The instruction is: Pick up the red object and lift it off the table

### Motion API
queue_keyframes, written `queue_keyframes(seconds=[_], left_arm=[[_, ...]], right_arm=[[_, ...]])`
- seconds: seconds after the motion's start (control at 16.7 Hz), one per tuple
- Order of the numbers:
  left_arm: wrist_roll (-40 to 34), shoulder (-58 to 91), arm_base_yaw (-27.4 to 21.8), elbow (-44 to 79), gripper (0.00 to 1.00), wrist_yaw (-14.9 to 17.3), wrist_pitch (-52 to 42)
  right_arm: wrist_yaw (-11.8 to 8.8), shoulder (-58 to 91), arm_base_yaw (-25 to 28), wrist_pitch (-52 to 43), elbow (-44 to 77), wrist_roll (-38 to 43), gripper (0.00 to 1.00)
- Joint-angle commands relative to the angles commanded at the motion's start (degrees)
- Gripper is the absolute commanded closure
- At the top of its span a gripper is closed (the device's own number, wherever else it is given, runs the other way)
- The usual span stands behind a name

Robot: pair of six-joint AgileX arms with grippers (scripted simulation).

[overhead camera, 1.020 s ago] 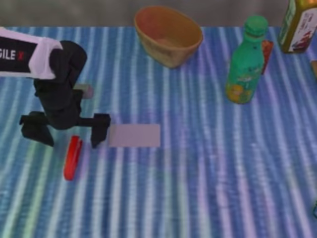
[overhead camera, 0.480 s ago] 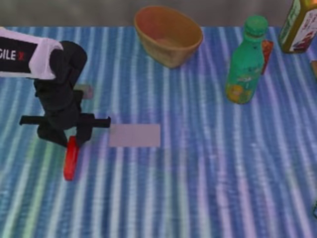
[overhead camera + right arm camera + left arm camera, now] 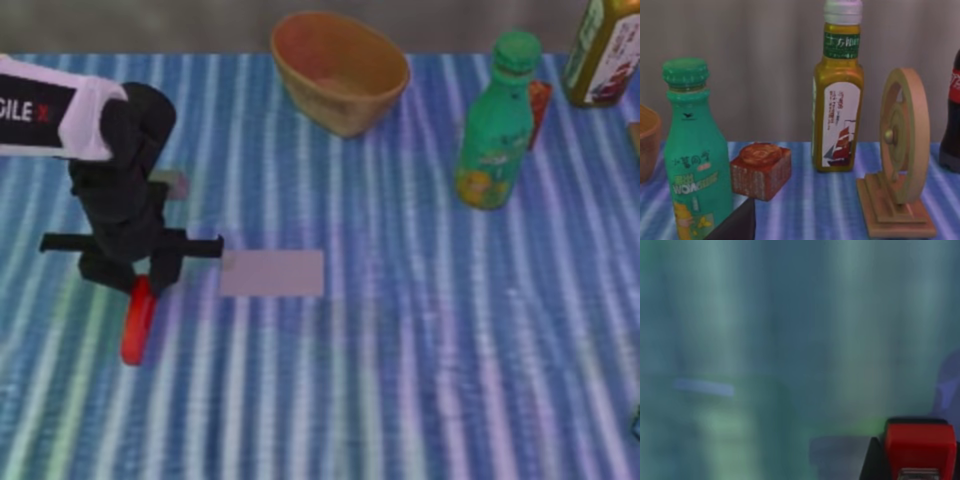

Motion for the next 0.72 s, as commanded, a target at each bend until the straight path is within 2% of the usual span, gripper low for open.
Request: queue_keyframes(seconds=[0.36,0.72], left_arm=[[-0.03,-0.94,0.15,1.80,1.00,0.03,-2.36],[-0.22,-6.77,0.92,9.85,1.00,-0.02,-17.48]], right_arm=[[0.00,0.00,0.00,0.00,0.00,0.00,0.00],[0.00,0.00,0.00,0.00,0.00,0.00,0.00]])
